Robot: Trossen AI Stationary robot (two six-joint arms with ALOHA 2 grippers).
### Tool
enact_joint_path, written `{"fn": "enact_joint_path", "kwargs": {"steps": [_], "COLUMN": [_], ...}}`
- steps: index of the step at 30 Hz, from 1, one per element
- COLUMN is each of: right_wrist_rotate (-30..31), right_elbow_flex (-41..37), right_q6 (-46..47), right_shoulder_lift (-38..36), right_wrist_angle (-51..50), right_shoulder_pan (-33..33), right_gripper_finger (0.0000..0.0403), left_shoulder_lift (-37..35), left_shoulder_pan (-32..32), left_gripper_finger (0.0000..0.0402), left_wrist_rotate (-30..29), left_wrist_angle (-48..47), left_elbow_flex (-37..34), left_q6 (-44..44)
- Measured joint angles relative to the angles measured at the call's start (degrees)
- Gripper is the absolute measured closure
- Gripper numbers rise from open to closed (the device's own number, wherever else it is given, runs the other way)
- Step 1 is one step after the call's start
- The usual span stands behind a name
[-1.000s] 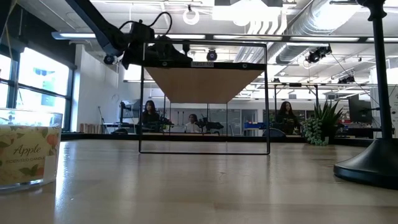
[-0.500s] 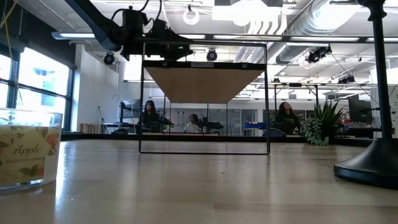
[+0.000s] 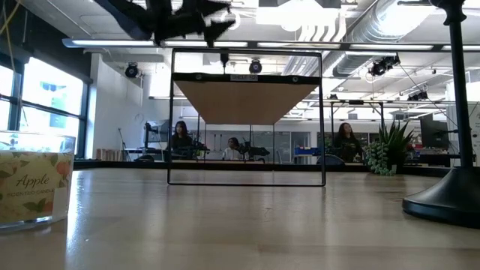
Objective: Pick & Place candle stick holders
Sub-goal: Put the blue scented candle on the shelf
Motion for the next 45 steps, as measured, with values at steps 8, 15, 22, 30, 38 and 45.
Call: {"fn": "enact_joint_path", "kwargs": {"steps": [8,15,22,30,38,45], "right_wrist_rotate": [0.0,-2.4,-3.0,-5.0,-4.6,-1.3], "right_elbow_flex": [0.0,0.0,0.0,0.0,0.0,0.0], "right_q6": [0.4,0.5,1.0,3.0,2.6,3.2], "right_shoulder_lift": [0.4,0.8,1.5,2.7,5.1,7.7], "right_wrist_angle": [0.0,-0.1,0.3,0.3,0.3,0.3], "right_shoulder_pan": [0.0,1.0,3.5,7.1,12.4,16.2], "right_gripper_finger": [0.0188,0.0188,0.0188,0.0188,0.0188,0.0188], "left_shoulder_lift": [-3.9,-7.6,-9.7,-15.5,-24.4,-31.4], "left_shoulder_pan": [-0.4,-4.5,-10.7,-15.8,-22.1,-29.3], "left_gripper_finger": [0.0089,0.0089,0.0089,0.0089,0.0089,0.0089], "left_wrist_rotate": [14.1,16.6,18.5,11.9,-2.6,-24.3], "left_wrist_angle": [0.2,-0.7,-0.8,-1.7,-23.8,-56.2], "left_elbow_flex": [13.0,18.3,22.4,22.8,22.8,22.8], "left_q6": [-20.2,-37.6,-45.5,-44.9,-24.8,-5.4]}}
